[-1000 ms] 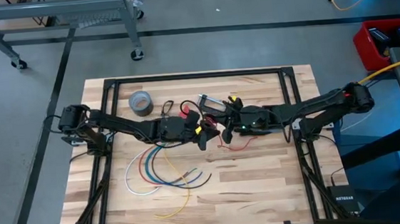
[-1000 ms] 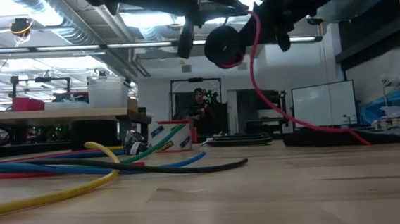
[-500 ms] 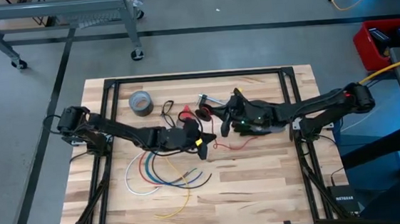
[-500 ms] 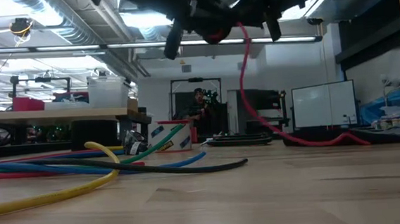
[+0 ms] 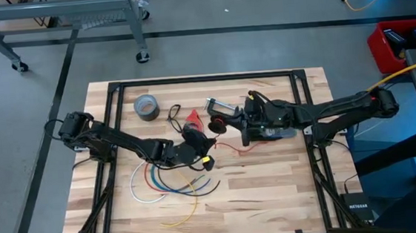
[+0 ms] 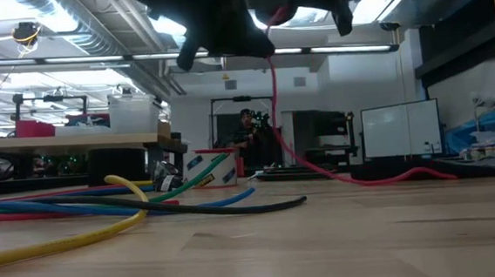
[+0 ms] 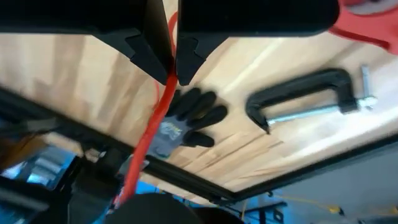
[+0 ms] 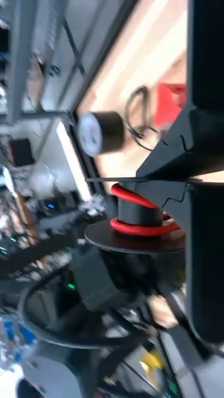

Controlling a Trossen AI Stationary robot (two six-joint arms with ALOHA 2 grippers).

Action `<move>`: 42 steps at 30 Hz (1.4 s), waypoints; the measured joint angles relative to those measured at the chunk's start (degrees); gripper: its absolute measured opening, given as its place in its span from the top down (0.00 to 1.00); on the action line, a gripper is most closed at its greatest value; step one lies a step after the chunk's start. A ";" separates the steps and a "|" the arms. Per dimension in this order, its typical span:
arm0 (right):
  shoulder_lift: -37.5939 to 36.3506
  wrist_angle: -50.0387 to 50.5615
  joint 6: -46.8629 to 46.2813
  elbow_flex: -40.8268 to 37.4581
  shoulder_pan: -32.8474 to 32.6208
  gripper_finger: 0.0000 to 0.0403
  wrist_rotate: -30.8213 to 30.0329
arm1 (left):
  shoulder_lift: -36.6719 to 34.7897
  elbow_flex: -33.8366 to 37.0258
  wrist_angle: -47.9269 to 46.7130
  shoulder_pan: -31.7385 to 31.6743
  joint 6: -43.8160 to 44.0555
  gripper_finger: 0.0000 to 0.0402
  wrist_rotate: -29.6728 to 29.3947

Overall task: Coil cords
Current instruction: Coil the orange wire on the spool

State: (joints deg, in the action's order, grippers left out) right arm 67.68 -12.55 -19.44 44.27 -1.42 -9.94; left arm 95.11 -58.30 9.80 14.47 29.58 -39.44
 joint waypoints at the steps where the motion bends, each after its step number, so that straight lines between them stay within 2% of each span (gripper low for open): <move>1: -0.54 1.35 -0.18 0.00 0.01 0.99 1.20 | 0.00 0.00 -0.46 0.09 -0.55 1.00 -0.63; 10: -1.88 11.95 -0.34 0.02 -0.01 0.99 14.16 | 0.00 0.00 -1.82 -0.76 -4.74 1.00 -1.68; 16: -1.88 16.99 -0.33 0.06 0.01 0.99 14.52 | 0.00 0.02 -1.50 -1.81 -4.64 0.98 -1.62; 29: -1.88 14.54 -0.27 0.06 -0.05 0.99 15.13 | 0.00 0.02 -1.48 -2.27 -4.50 0.82 2.64; 42: -1.88 9.13 -0.25 0.05 -0.05 0.99 16.18 | 0.00 0.02 -1.64 -2.27 -6.74 0.86 2.79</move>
State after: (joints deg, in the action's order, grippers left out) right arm 65.80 -3.42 -19.68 44.33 -1.48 6.24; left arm 95.11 -58.28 8.16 12.21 22.84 -36.64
